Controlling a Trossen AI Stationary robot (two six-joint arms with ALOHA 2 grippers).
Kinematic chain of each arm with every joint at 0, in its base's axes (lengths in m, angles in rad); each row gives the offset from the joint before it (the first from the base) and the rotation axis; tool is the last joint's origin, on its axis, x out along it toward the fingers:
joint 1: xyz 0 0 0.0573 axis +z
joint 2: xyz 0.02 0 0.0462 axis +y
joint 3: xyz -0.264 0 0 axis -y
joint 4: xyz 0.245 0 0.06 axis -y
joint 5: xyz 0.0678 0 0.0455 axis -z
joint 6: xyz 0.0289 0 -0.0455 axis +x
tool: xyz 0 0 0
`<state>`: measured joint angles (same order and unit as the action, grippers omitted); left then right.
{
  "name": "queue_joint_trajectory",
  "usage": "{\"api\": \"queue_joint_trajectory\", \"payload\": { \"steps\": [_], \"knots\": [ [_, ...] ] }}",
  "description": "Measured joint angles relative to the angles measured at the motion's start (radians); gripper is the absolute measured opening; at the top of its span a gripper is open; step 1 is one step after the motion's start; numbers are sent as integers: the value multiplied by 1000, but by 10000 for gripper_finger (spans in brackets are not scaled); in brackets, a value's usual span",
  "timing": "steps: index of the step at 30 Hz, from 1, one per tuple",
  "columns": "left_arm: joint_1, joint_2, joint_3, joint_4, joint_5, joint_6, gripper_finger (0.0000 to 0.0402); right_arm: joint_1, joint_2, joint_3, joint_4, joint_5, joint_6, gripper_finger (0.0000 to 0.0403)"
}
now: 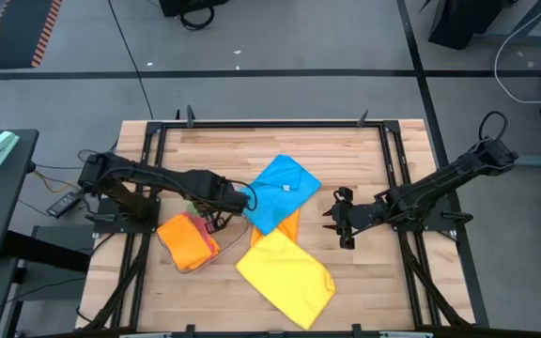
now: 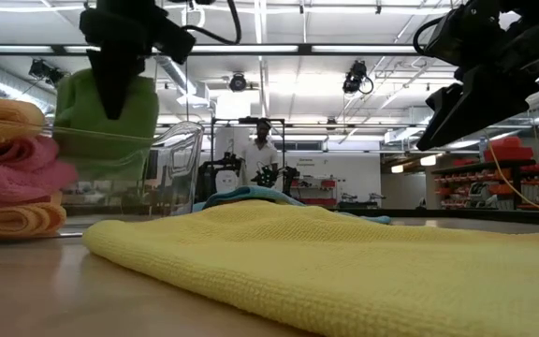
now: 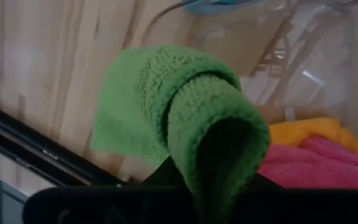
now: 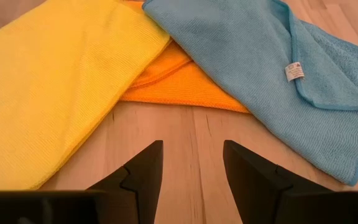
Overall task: Fold microfiber towels
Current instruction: Put the folded green microfiber cloth into the transparent bin
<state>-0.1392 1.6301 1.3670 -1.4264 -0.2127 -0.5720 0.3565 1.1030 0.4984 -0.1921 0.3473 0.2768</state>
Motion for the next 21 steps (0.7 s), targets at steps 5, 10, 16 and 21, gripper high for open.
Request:
{"api": "queue_joint_trajectory", "payload": {
  "steps": [5, 10, 16, 21],
  "knots": [
    [-40, 68, 0, 53, 12, 26, 38, 0, 0, 0, -1, 0, 0, 176],
    [-61, 126, 0, 58, 16, 26, 23, 0, 0, 0, -2, 0, 0, 176],
    [-62, 176, 0, 80, -1, 7, 37, 0, 0, 0, -1, -1, 0, 176],
    [-69, 202, 0, 146, 14, 17, 30, 0, 0, 0, -1, -1, 0, 176]
  ]
}}
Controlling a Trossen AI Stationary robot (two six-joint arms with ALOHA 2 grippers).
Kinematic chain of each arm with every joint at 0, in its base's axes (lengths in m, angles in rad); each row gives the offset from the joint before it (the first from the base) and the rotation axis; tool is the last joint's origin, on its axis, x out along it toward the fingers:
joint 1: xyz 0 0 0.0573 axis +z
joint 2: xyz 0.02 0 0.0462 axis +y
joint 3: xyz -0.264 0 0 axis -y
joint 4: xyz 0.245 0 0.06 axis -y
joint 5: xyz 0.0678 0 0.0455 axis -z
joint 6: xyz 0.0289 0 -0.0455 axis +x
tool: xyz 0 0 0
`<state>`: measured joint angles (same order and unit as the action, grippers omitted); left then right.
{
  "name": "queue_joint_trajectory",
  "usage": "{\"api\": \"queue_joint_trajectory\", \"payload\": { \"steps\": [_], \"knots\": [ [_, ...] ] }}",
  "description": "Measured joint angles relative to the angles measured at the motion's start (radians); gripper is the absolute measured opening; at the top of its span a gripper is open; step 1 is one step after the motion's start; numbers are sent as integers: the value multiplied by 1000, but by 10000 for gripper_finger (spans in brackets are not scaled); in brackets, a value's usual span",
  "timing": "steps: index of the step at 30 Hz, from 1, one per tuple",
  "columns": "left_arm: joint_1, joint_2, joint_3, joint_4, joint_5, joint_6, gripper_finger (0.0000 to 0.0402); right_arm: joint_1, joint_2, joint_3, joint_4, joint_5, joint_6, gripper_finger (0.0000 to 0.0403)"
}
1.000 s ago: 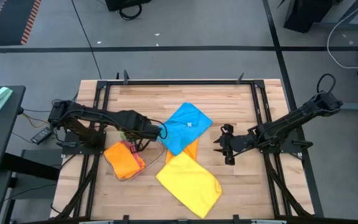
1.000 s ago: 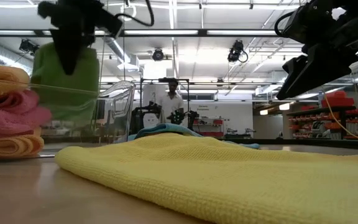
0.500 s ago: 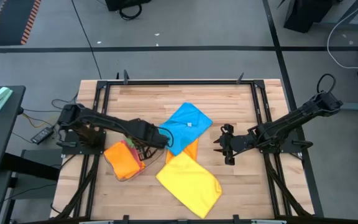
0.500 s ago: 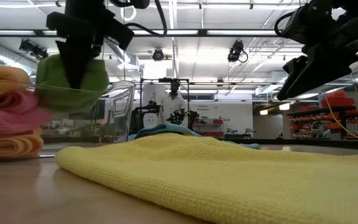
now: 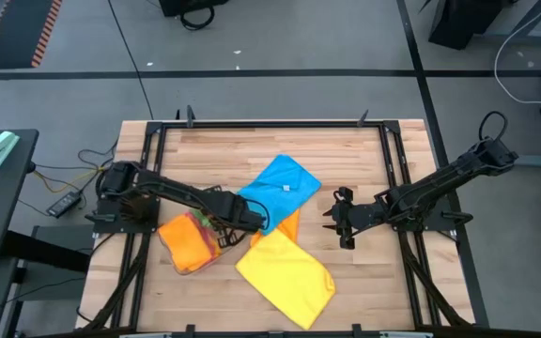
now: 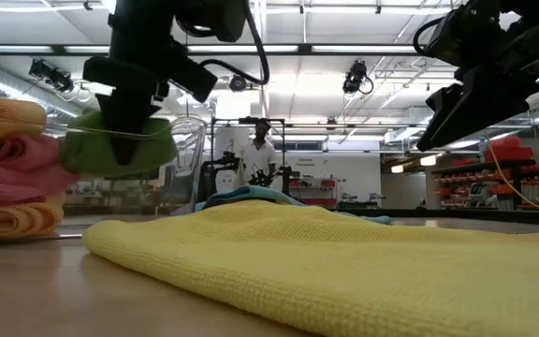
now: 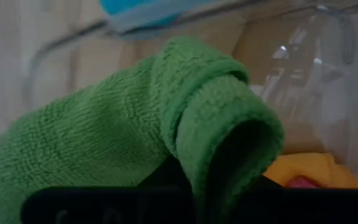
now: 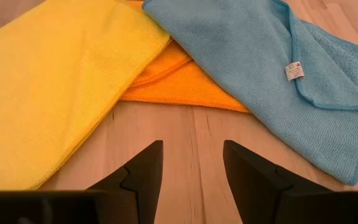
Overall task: Fold microfiber towels
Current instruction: Put the folded green microfiber cloth into the transparent bin
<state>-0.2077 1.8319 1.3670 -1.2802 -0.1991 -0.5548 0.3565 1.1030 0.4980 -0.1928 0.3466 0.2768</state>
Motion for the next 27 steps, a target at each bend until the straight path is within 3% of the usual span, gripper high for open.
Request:
{"api": "queue_joint_trajectory", "payload": {
  "steps": [20, 27],
  "knots": [
    [-26, 36, -2, 115, 78, 69, 28, 0, 0, 0, 1, 0, -3, 176],
    [-40, 35, -86, 187, 77, 61, 45, 0, 0, 0, 1, 0, -2, 176]
  ]
}}
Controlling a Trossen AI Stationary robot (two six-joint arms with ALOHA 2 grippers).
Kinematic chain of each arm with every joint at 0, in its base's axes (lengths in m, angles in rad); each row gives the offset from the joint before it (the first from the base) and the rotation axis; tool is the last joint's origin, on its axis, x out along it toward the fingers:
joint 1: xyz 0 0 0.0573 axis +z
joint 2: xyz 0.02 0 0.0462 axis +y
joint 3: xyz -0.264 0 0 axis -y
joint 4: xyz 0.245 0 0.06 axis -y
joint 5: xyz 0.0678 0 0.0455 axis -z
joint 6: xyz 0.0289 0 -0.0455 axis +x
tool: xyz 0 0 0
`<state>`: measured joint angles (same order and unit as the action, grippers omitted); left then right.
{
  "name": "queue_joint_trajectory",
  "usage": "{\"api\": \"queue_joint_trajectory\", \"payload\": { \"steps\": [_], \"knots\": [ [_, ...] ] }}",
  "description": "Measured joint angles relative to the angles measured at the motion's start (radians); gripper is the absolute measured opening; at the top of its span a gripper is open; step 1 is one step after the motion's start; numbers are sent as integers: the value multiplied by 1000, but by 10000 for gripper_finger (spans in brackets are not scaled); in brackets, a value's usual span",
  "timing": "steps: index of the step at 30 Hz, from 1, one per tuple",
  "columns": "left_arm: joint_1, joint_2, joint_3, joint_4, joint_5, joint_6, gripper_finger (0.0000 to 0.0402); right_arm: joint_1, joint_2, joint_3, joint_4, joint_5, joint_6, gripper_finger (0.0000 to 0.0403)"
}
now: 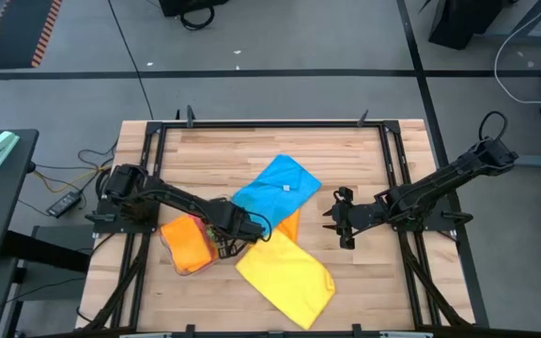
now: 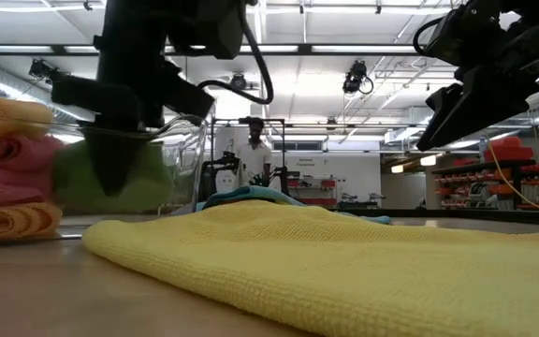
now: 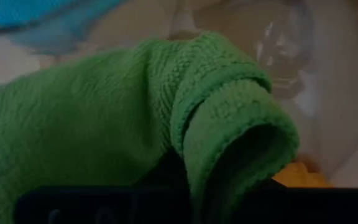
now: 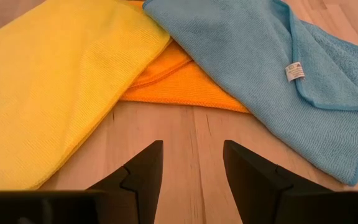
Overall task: Fold microfiber towels
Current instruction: Put the folded green microfiber cloth into the transparent bin
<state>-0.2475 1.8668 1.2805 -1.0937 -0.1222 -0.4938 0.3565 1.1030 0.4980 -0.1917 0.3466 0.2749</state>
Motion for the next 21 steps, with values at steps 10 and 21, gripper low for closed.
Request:
{"api": "queue_joint_trajectory", "payload": {
  "steps": [10, 21],
  "knots": [
    [-17, 0, 25, 53, 64, 31, 109, 0, 0, 0, 6, 0, -1, 176],
    [-25, 0, 25, 70, 72, 8, 195, 0, 0, 0, 6, -7, -2, 176]
  ]
}}
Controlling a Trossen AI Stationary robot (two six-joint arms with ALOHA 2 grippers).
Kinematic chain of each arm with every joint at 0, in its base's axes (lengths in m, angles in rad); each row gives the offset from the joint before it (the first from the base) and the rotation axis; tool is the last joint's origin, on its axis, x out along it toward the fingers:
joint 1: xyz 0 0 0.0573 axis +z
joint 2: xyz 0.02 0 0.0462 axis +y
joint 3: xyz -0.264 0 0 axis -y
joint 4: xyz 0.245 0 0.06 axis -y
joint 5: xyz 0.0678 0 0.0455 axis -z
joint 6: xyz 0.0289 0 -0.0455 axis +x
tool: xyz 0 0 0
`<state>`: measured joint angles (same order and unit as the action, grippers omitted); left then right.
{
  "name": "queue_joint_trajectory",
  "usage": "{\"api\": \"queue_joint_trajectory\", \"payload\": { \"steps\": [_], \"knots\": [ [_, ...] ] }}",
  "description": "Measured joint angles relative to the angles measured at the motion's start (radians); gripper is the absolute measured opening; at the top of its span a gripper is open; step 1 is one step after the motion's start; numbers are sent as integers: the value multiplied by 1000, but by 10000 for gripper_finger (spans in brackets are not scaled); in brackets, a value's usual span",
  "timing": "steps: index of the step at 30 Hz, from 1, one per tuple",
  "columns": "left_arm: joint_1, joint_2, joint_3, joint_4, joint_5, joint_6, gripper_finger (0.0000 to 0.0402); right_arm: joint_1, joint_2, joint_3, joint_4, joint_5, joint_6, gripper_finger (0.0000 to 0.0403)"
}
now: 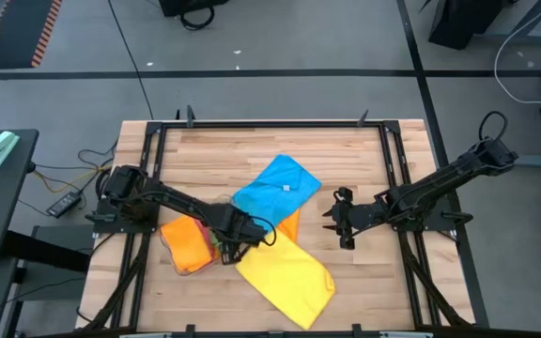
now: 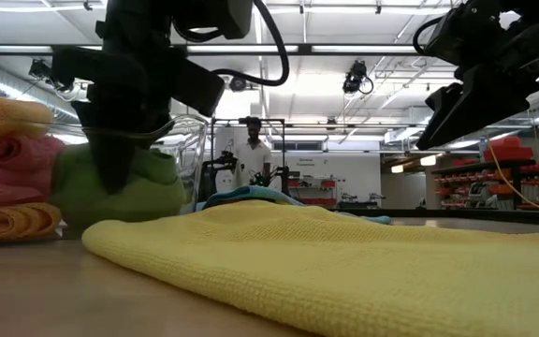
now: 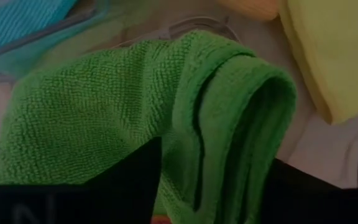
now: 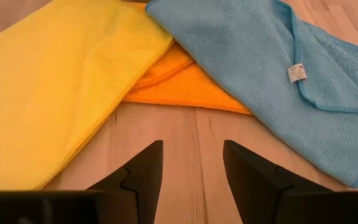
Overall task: Fold microfiber towels
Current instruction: Put the folded green microfiber cloth into the transparent bin
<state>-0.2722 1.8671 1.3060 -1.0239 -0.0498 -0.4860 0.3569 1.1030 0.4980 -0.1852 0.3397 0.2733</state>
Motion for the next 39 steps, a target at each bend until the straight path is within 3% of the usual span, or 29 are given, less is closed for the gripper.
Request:
{"api": "queue_joint_trajectory", "payload": {
  "steps": [7, 12, 18, 22, 29, 39],
  "knots": [
    [1, -13, 41, -43, 66, 5, 259, 0, 0, 0, 0, 0, 0, 176],
    [0, -18, 118, -159, 77, 32, 271, 0, 0, 0, 5, 0, 0, 176],
    [0, -18, 132, -228, -8, 62, 251, 0, 0, 0, 5, 0, -1, 176],
    [1, -18, 86, -182, -87, 60, 235, 0, 0, 0, 5, 0, -1, 176],
    [0, -18, -64, 84, -55, 79, 209, 0, 0, 0, 5, 0, -1, 176],
    [21, -20, -98, 74, -55, 3, 179, 0, 0, 0, 6, 0, -1, 176]
  ]
}}
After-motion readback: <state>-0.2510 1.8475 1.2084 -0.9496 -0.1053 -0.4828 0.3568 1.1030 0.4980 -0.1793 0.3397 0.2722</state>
